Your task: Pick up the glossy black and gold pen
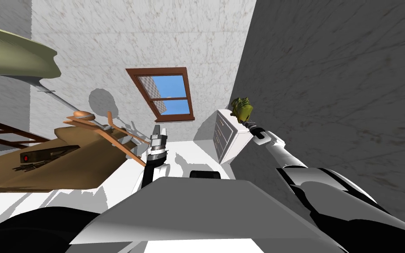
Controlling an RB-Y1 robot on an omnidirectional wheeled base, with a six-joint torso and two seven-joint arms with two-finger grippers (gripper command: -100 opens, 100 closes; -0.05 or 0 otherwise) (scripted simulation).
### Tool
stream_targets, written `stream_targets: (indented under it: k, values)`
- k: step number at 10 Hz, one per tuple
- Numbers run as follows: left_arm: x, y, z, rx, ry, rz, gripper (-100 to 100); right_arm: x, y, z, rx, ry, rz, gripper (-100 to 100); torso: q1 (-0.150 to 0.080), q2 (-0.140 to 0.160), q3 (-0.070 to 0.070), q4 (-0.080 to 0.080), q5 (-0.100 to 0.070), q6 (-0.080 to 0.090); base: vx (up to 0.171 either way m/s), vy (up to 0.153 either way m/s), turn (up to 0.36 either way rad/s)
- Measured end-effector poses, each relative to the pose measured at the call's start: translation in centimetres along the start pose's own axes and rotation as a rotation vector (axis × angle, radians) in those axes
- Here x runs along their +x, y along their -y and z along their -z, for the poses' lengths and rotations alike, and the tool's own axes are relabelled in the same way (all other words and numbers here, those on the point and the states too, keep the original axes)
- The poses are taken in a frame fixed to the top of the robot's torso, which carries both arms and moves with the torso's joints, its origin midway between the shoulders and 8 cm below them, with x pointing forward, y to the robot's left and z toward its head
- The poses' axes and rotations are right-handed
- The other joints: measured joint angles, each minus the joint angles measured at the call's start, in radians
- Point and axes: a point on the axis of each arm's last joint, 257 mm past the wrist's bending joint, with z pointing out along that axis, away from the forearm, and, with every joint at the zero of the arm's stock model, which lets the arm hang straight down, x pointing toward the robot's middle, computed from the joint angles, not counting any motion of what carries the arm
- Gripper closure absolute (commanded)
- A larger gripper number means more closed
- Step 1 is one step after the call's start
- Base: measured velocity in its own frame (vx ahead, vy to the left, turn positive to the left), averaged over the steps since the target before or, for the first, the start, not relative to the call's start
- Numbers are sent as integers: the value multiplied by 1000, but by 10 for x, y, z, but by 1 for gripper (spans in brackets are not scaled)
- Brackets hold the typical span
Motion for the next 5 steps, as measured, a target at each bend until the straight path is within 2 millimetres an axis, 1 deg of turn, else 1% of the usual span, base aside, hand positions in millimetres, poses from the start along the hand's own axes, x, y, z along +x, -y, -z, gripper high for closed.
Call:
stream_targets:
  k: [1,2,4,5]
  values:
    - [0,0,0,0,0,0,0,1,-7,-6,-9,-8,13,-100,1,4,2,0,0,0,-119,-9,1]
    - [0,0,0,0,0,0,0,1,-11,-13,-16,-13,27,-100,0,6,4,1,0,0,-68,-14,1]
    - [0,0,0,0,0,0,0,-14,-9,-25,-2,-3,28,-100,0,3,2,1,0,0,-7,-1,-1]
    - [0,0,0,0,0,0,0,-16,-7,-27,5,-1,26,-100,0,1,0,0,0,0,-82,-11,-1]
